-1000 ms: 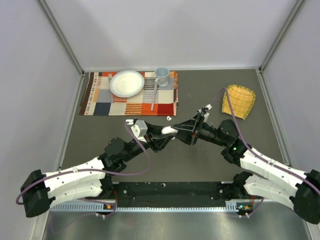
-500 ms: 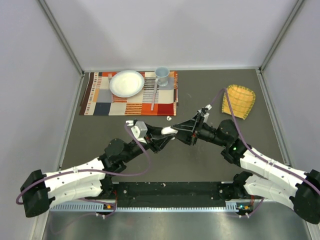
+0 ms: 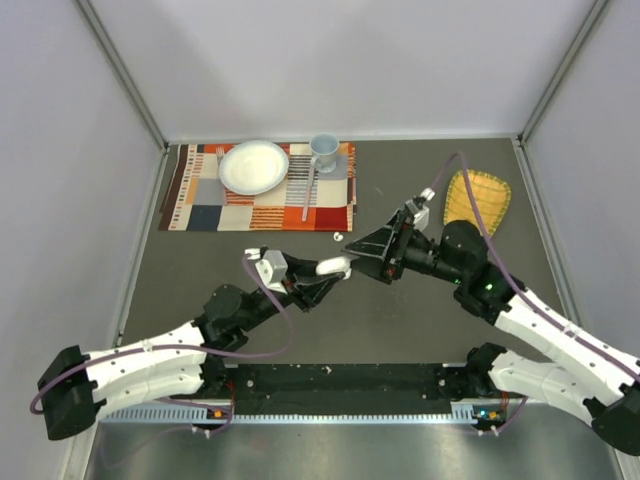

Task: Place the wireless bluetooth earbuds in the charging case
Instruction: Pass from the right arm to the left, then open the charging case.

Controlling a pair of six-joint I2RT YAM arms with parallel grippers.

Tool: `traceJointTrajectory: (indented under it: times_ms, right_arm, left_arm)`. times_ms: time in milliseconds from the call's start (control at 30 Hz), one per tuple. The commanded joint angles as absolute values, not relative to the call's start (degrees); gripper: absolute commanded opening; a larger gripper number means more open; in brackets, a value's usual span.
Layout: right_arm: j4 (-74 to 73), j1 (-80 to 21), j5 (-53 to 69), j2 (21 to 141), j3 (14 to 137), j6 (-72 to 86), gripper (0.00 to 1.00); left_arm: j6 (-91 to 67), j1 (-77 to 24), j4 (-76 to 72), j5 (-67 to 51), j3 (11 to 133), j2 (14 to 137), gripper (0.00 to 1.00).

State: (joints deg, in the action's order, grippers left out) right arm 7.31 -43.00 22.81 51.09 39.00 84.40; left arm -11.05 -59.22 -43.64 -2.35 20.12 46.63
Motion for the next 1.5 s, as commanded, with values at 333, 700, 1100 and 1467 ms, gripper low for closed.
traceJointTrajectory:
  times_ms: [333, 700, 1100, 1467]
  right_arm:
    - [-27.95, -49.47, 16.35, 55.45, 64.59, 37.54, 0.71]
    - [-28.91, -55.37, 10.2, 58.71, 66.45, 32.87, 0.68]
    - [-28.56, -55.46, 5.19, 59.33, 65.83, 35.94, 0.68]
    - [-25.49, -55.02, 0.18, 59.24, 66.88, 41.31, 0.7]
  left_arm:
    - [-4.49, -59.24, -47.54, -7.47, 15.38, 37.53, 0.0]
    - [-4.66, -59.15, -52.65, -8.53, 12.83, 37.97, 0.0]
    - [-4.83, -59.15, -53.0, -12.82, 13.97, 38.14, 0.0]
    - [-6.06, -59.24, -52.03, -16.08, 13.89, 36.74, 0.0]
